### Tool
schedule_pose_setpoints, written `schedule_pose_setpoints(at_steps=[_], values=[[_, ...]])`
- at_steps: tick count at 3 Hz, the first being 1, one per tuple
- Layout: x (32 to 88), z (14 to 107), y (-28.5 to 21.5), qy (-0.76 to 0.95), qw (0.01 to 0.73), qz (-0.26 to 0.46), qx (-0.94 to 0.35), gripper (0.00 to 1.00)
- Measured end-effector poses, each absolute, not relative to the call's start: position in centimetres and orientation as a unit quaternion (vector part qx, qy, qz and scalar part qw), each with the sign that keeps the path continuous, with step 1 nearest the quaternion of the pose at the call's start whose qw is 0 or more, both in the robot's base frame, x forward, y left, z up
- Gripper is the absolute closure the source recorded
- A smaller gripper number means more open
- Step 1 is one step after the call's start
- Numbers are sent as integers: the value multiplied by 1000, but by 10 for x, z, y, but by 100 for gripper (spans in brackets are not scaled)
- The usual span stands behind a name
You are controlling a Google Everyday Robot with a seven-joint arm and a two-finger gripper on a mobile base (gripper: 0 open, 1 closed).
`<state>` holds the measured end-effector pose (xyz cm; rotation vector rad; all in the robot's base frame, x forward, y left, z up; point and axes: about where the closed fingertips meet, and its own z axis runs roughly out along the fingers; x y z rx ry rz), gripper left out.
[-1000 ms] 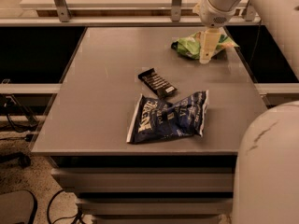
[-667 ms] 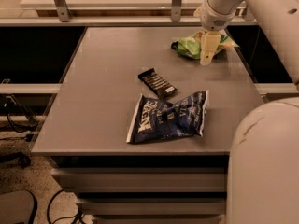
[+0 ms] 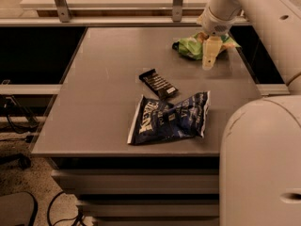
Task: Move green rice chip bag near blue chip bag
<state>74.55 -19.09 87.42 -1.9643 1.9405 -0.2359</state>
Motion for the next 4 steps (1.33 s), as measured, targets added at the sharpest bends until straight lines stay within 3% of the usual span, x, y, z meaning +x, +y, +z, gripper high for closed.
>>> schedule_pose_setpoints(at_steps=[1, 4], values=[[746, 867, -194, 692, 182, -75, -695, 18], [744, 868, -196, 686, 195, -65, -698, 87]])
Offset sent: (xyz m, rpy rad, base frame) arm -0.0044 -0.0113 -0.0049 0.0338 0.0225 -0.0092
